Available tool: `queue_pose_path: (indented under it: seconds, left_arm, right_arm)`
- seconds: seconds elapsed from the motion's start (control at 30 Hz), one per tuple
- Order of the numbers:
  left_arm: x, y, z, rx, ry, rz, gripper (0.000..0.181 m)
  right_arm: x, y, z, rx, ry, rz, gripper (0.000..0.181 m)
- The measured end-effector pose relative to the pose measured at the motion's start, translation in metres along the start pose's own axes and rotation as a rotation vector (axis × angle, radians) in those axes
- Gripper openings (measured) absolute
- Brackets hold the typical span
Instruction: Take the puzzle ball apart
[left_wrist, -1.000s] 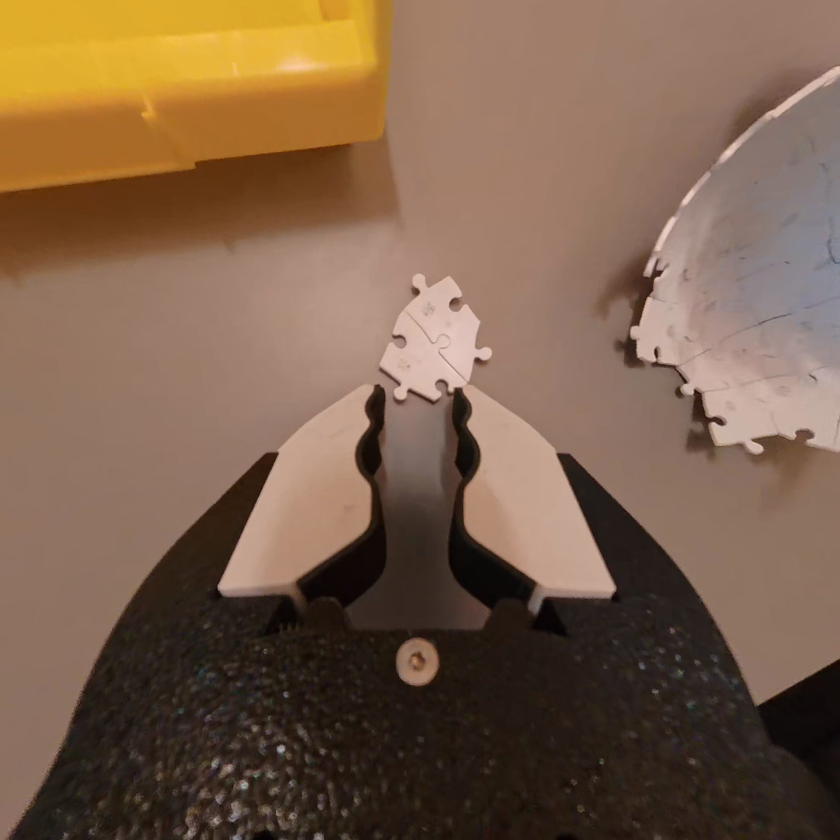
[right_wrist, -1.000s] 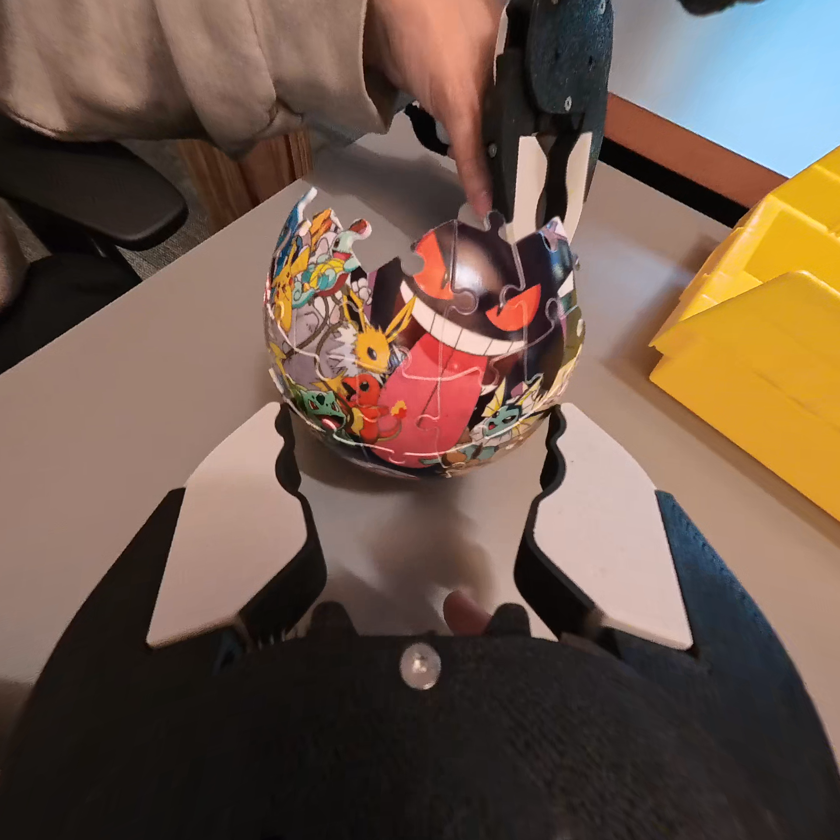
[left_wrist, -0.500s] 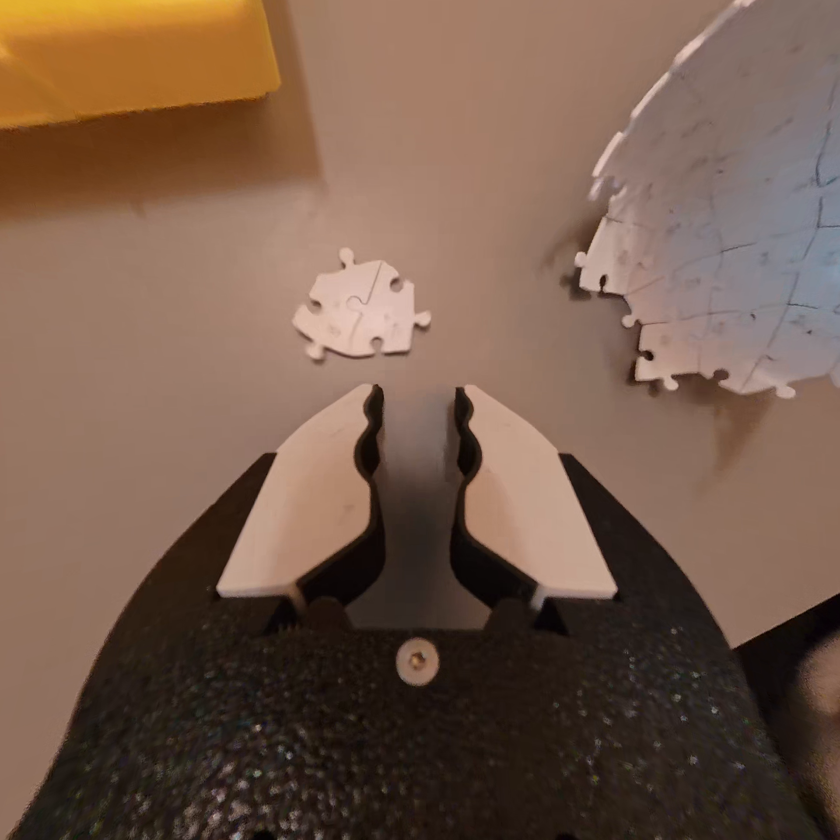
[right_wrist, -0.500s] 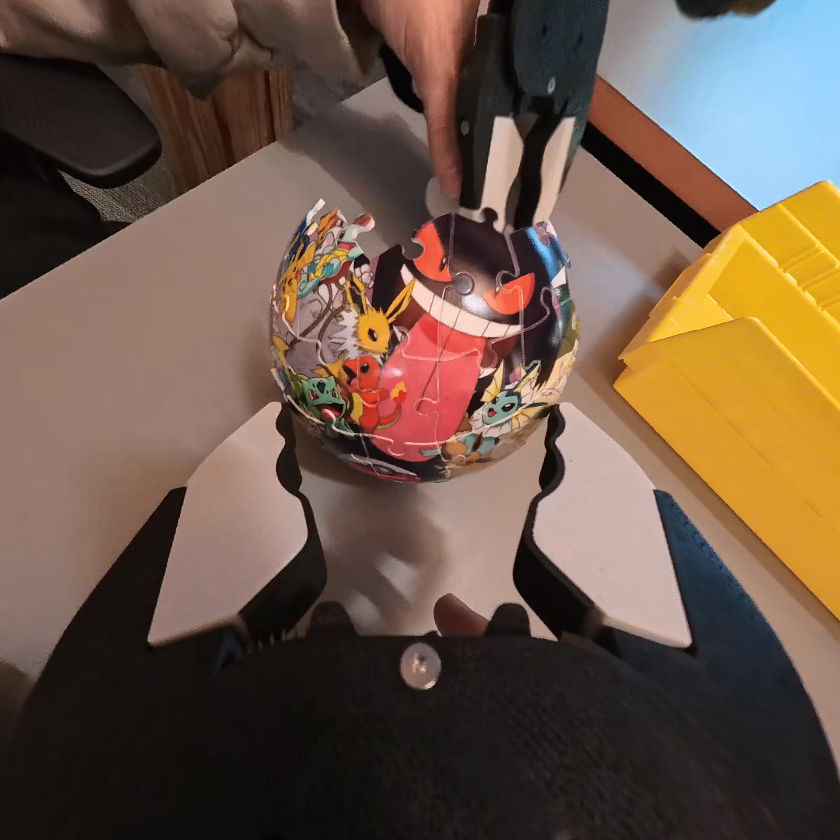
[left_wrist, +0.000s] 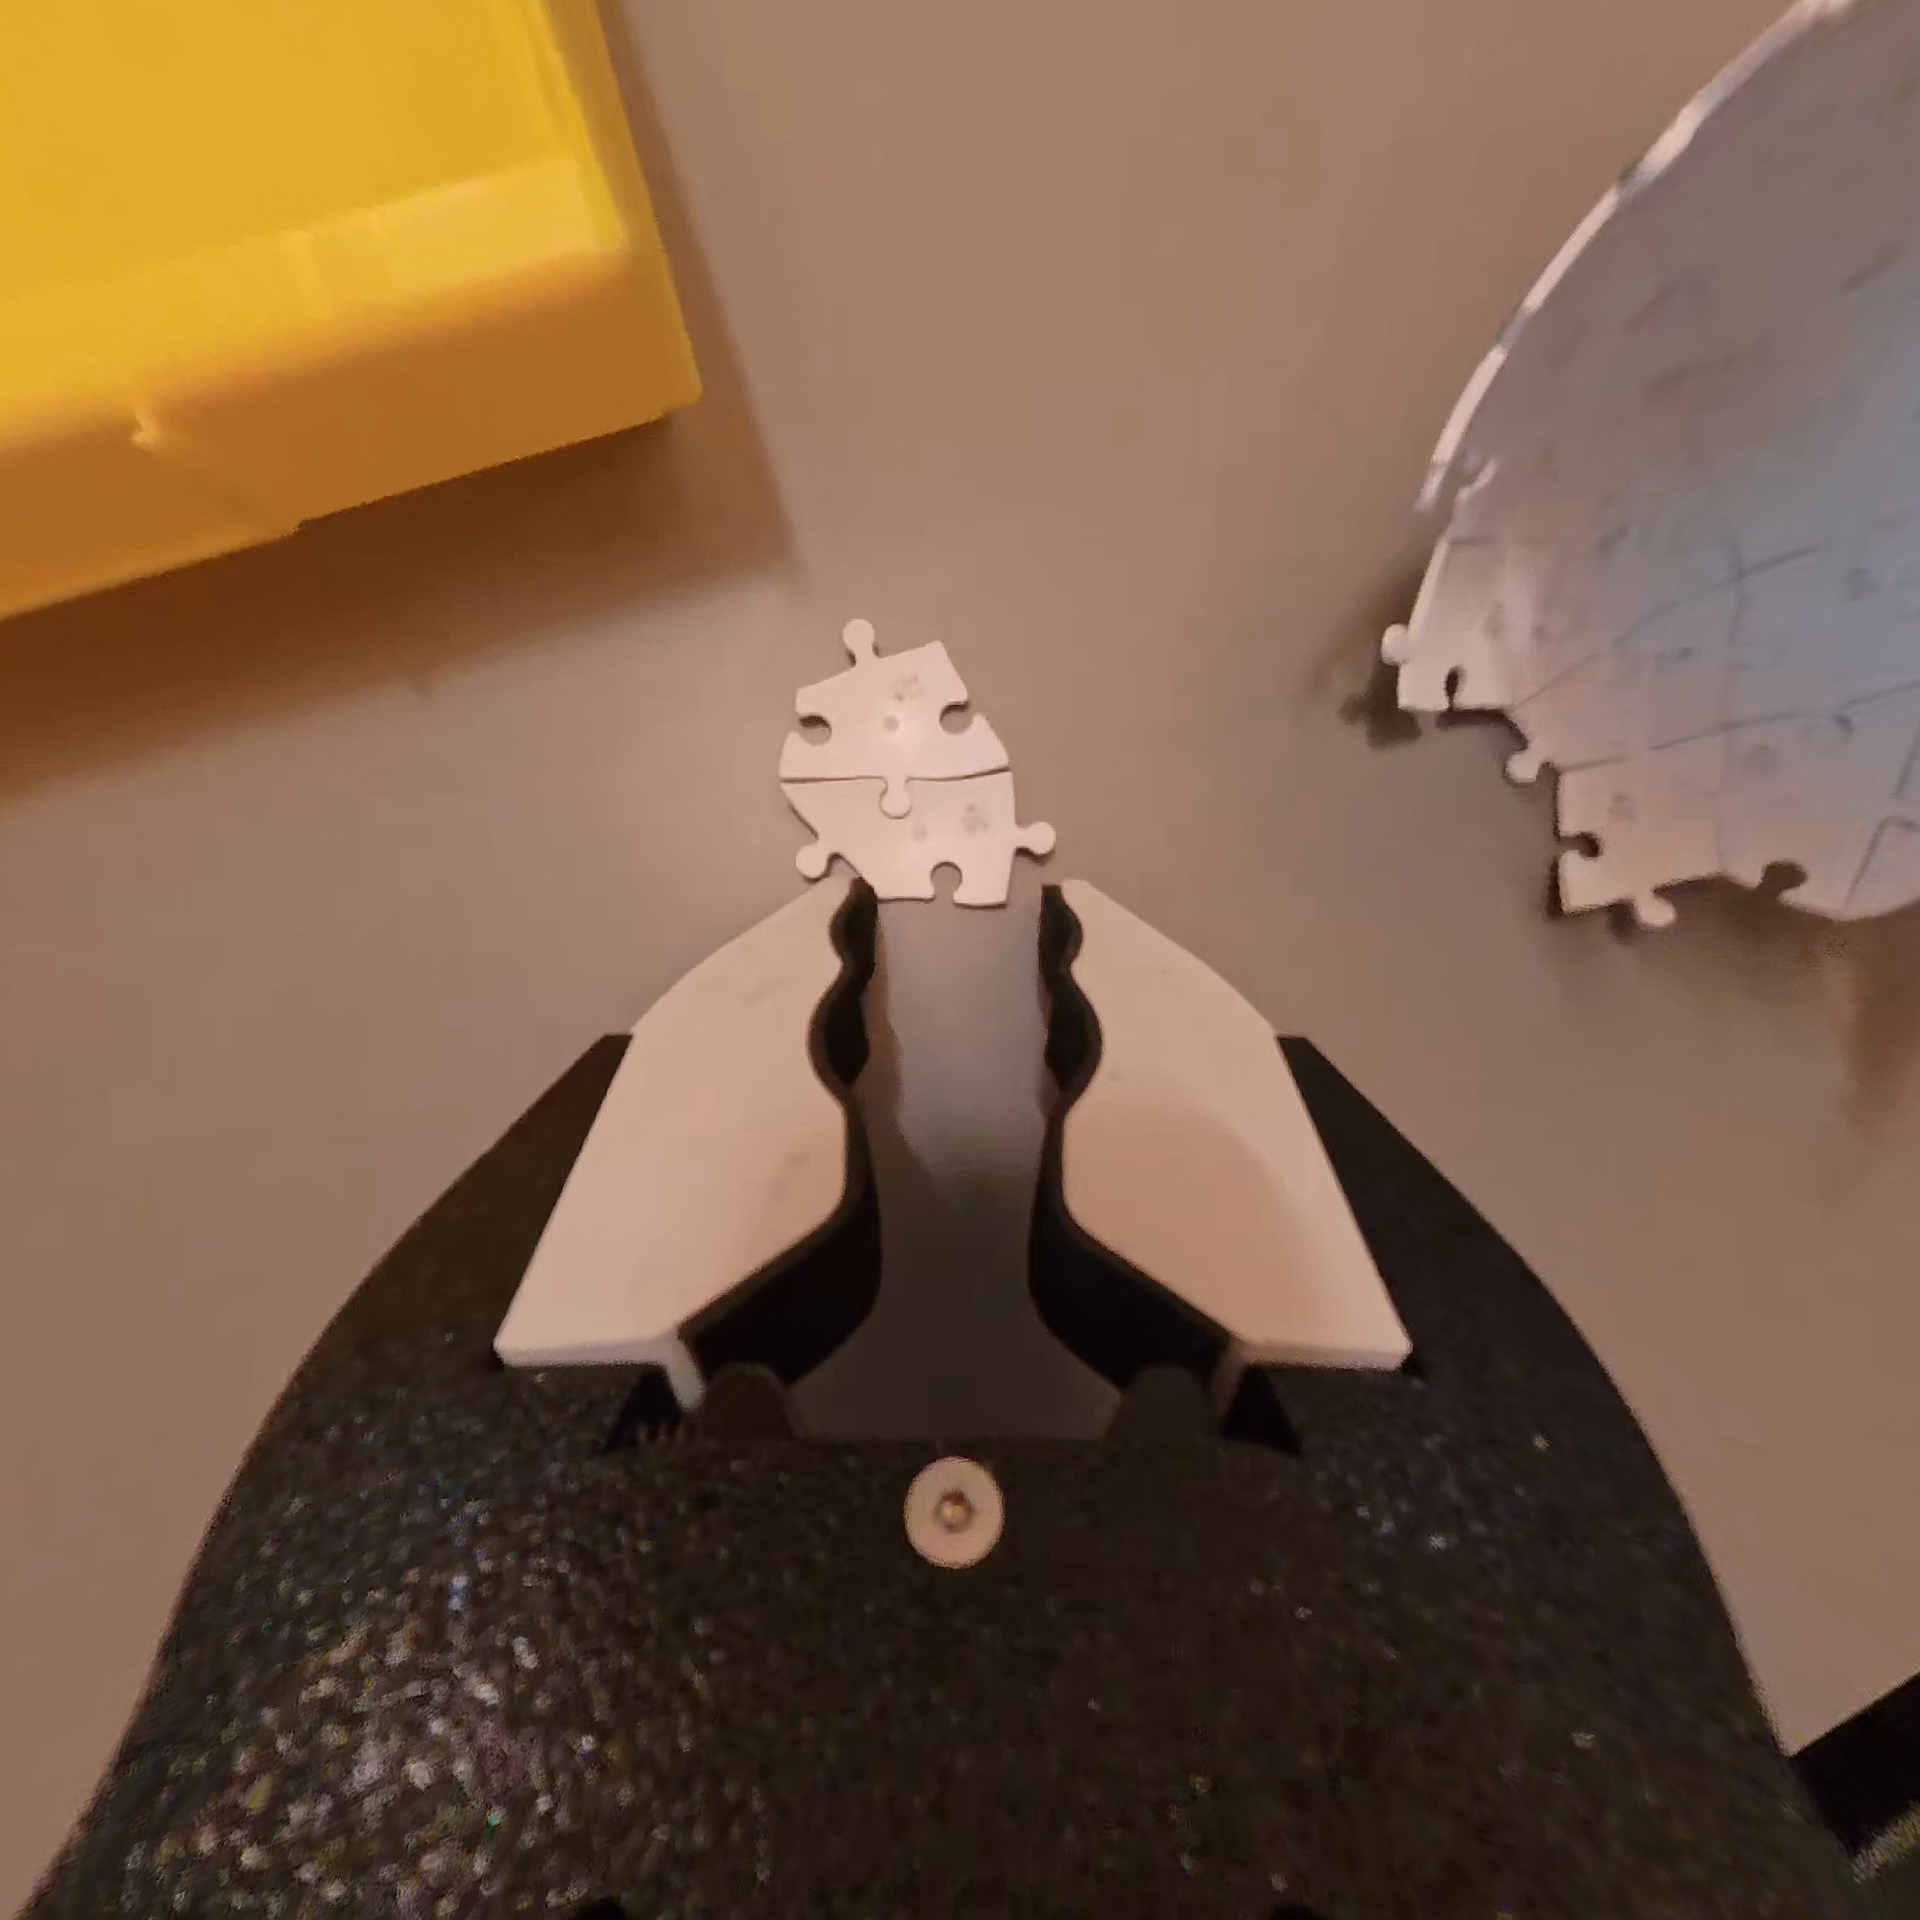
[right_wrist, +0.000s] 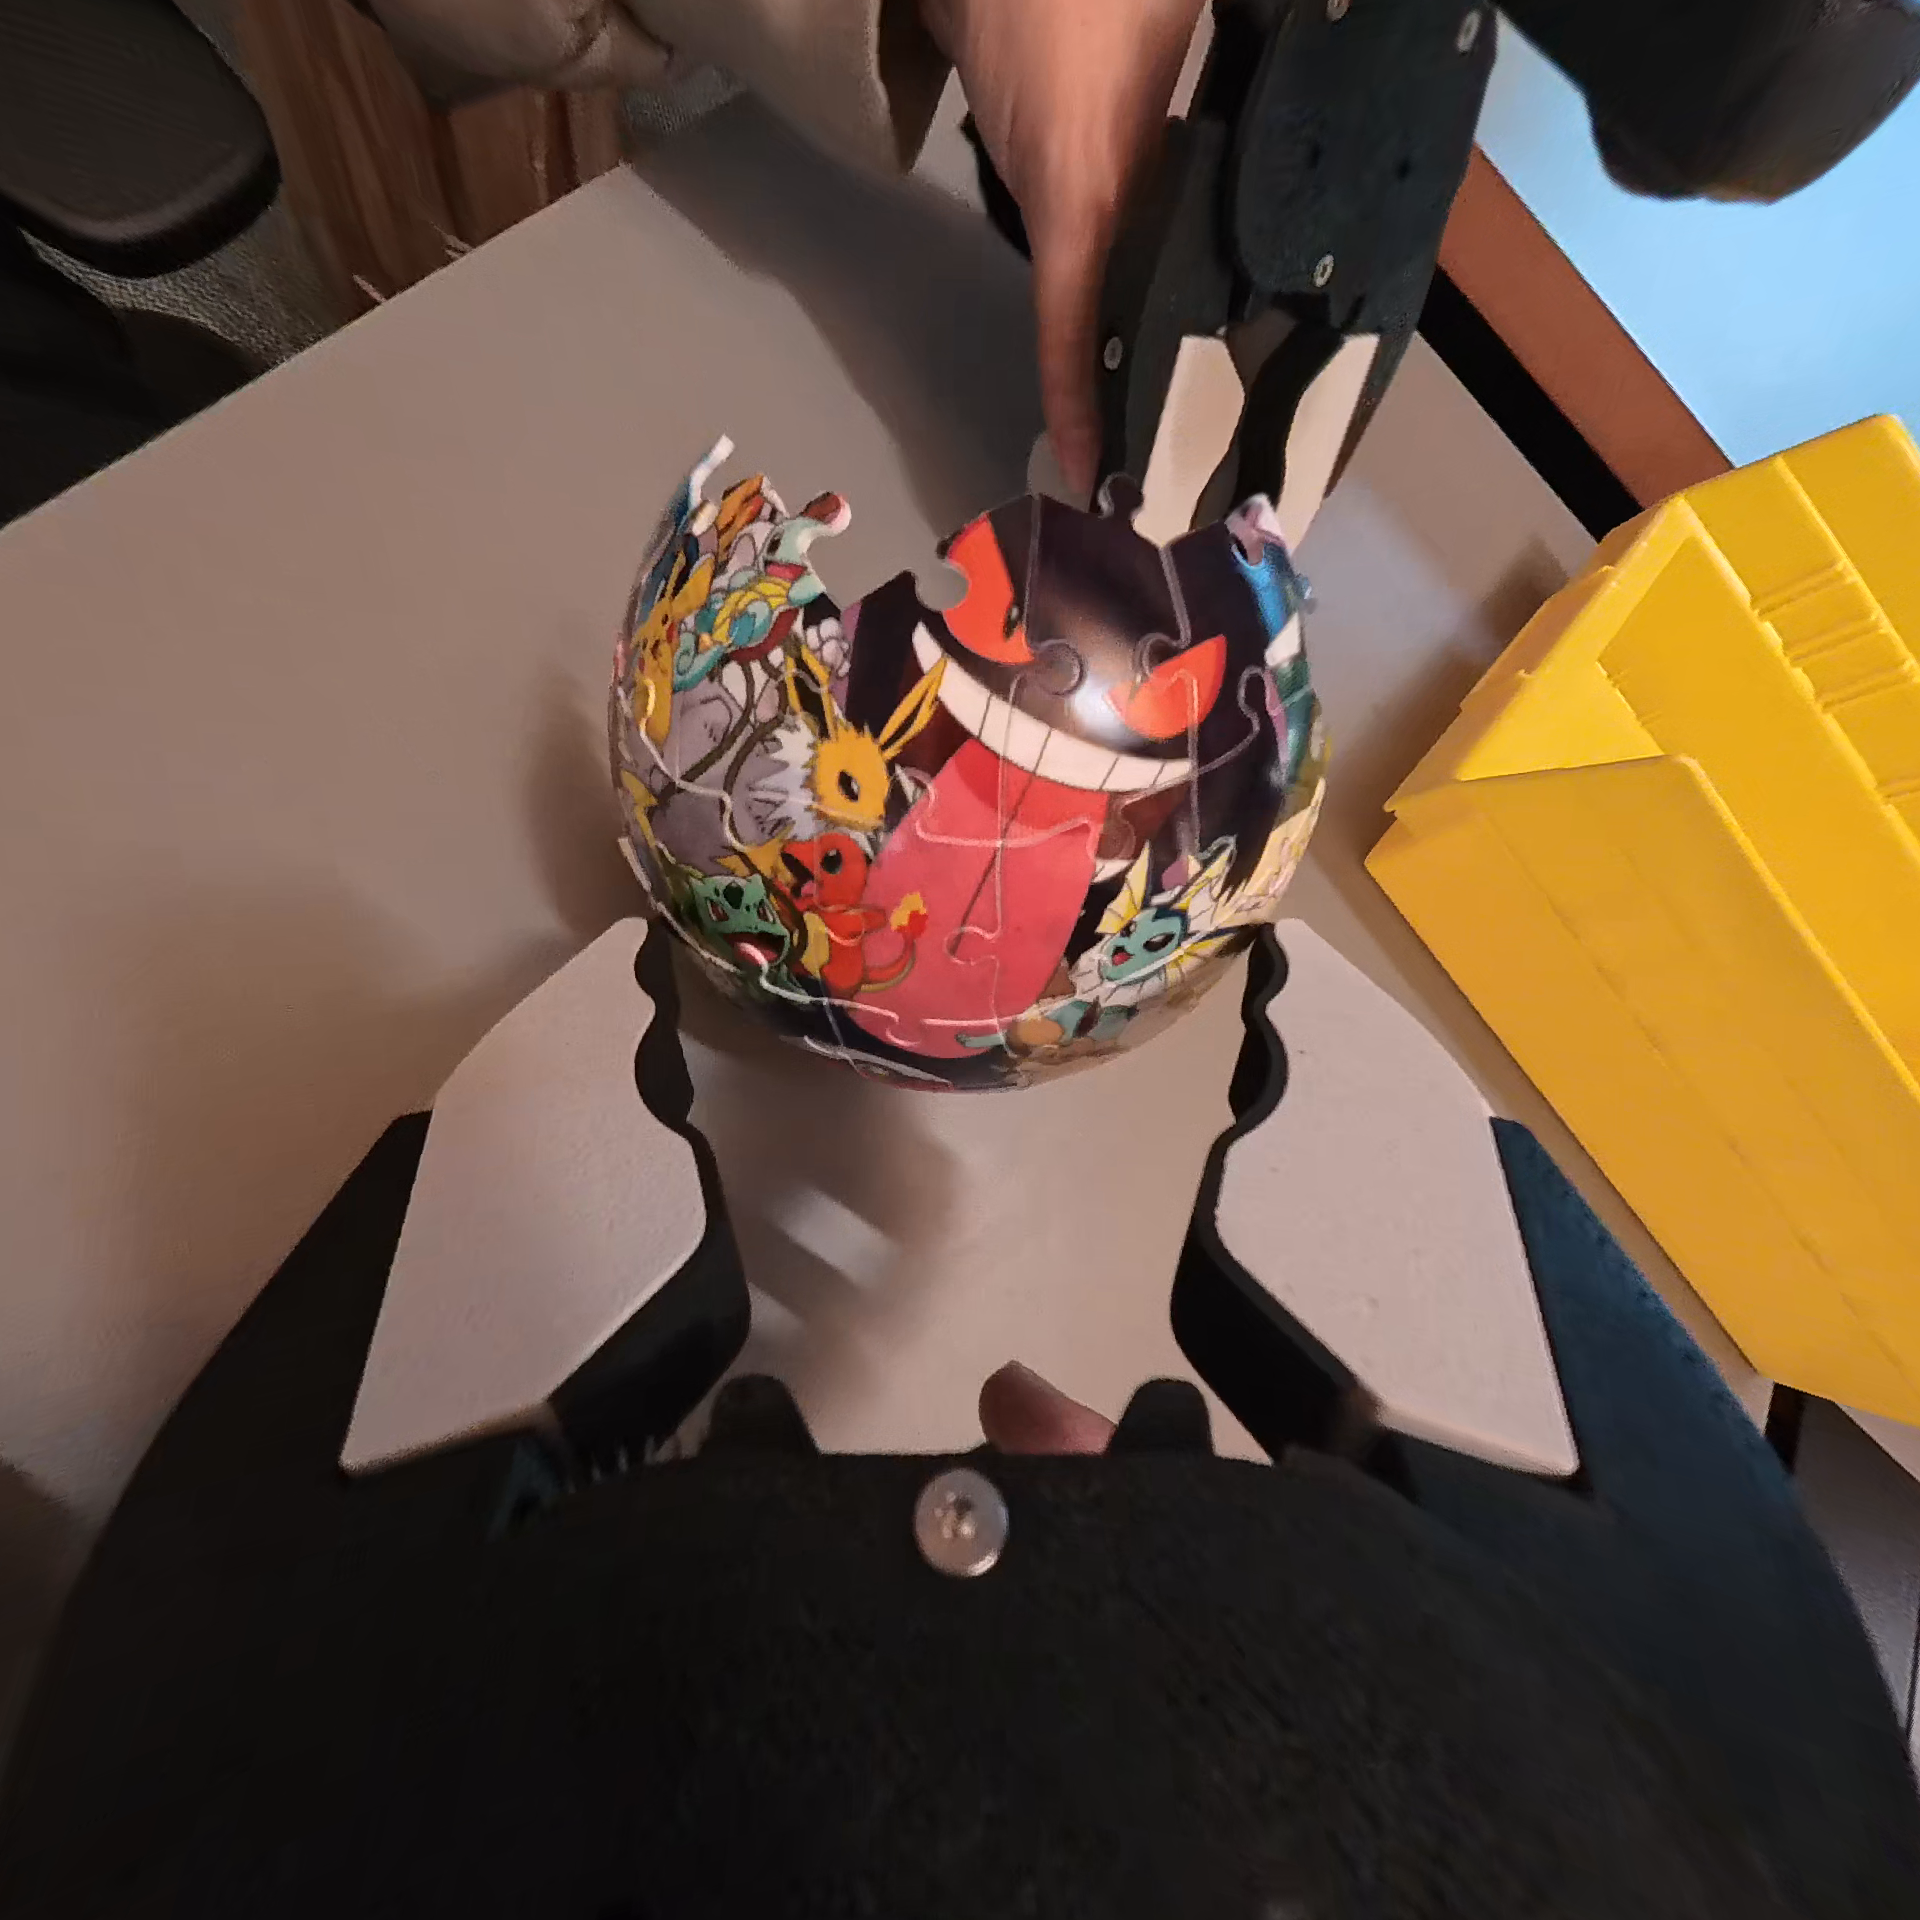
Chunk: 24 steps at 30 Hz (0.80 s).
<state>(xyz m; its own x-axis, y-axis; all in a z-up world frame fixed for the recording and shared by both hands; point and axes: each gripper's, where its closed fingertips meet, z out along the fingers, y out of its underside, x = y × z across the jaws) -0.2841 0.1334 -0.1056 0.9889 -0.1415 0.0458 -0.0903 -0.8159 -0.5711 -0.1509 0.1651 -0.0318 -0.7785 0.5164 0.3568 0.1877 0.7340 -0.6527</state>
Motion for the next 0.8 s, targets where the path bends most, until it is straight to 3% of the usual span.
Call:
queue_pose_path:
  seconds: [0.17,0.3,0.4,0.47,0.63,0.8]
  left_arm:
    - [-0.004,0.003,-0.002,-0.044,0.009,0.084,0.029]
    - [-0.013,-0.007,-0.008,0.013,-0.014,-0.042,0.031]
    - [0.017,-0.018,-0.017,0.071,0.104,-0.085,0.033]
    - [0.046,-0.019,-0.018,0.088,0.187,-0.024,0.033]
    - [0.08,-0.045,-0.015,0.268,0.205,0.137,0.024]
    - [0.119,-0.065,-0.007,0.376,0.411,0.198,0.019]
  right_arm:
    - [0.003,0.0,-0.004,0.022,-0.001,0.019,0.104]
    - [0.005,0.0,-0.005,0.062,0.004,0.039,0.103]
    - [0.007,0.001,-0.005,0.068,0.01,0.049,0.103]
    - [0.007,0.002,-0.006,0.07,0.01,0.048,0.103]
    - [0.008,0.002,-0.005,0.08,0.016,0.051,0.103]
    - [0.01,0.003,-0.004,0.097,0.021,0.076,0.103]
